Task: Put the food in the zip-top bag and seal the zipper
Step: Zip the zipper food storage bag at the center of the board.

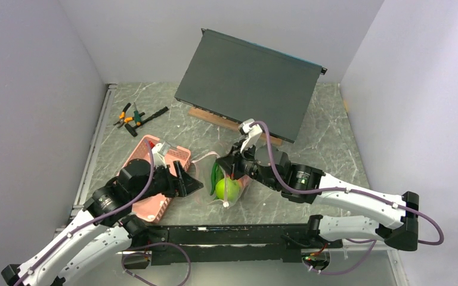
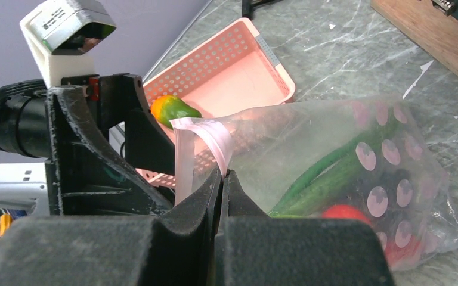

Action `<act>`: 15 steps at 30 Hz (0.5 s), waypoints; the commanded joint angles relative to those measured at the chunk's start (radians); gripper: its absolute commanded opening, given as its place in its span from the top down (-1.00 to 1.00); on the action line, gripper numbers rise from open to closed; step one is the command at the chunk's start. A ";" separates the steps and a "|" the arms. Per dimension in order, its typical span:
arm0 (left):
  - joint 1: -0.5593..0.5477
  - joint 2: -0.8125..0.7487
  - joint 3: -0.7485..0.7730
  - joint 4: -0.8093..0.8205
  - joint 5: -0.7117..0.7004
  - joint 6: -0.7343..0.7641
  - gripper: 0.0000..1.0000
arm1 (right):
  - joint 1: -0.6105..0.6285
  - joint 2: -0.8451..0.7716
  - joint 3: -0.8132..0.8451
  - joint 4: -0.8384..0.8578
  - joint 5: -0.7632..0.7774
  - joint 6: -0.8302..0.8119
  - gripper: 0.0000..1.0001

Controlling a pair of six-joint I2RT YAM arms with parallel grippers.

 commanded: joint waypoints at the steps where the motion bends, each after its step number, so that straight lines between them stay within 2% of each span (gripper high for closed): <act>1: -0.005 0.030 -0.006 0.127 0.041 -0.024 -0.59 | 0.005 -0.044 0.009 0.016 -0.007 -0.008 1.00; 4: -0.004 0.040 -0.031 0.205 0.053 -0.043 -0.39 | 0.003 -0.054 -0.002 0.013 -0.004 -0.008 1.00; 8: -0.005 0.069 -0.048 0.248 0.074 -0.042 -0.03 | 0.004 -0.069 -0.012 0.014 -0.002 -0.007 1.00; 9: -0.005 0.071 -0.051 0.258 0.077 -0.045 0.12 | 0.005 -0.070 -0.011 0.011 -0.002 -0.007 1.00; 11: -0.007 0.074 -0.054 0.269 0.064 -0.063 0.69 | 0.005 -0.068 -0.010 0.007 -0.006 -0.004 1.00; 12: -0.011 0.071 -0.054 0.274 0.054 -0.077 0.87 | 0.004 -0.069 -0.010 0.006 -0.013 -0.002 1.00; 13: -0.017 0.065 -0.054 0.284 0.044 -0.090 0.99 | 0.004 -0.069 -0.010 0.008 -0.021 -0.002 1.00; 15: -0.025 0.046 -0.053 0.307 0.026 -0.129 1.00 | 0.005 -0.072 -0.005 0.000 -0.033 -0.018 1.00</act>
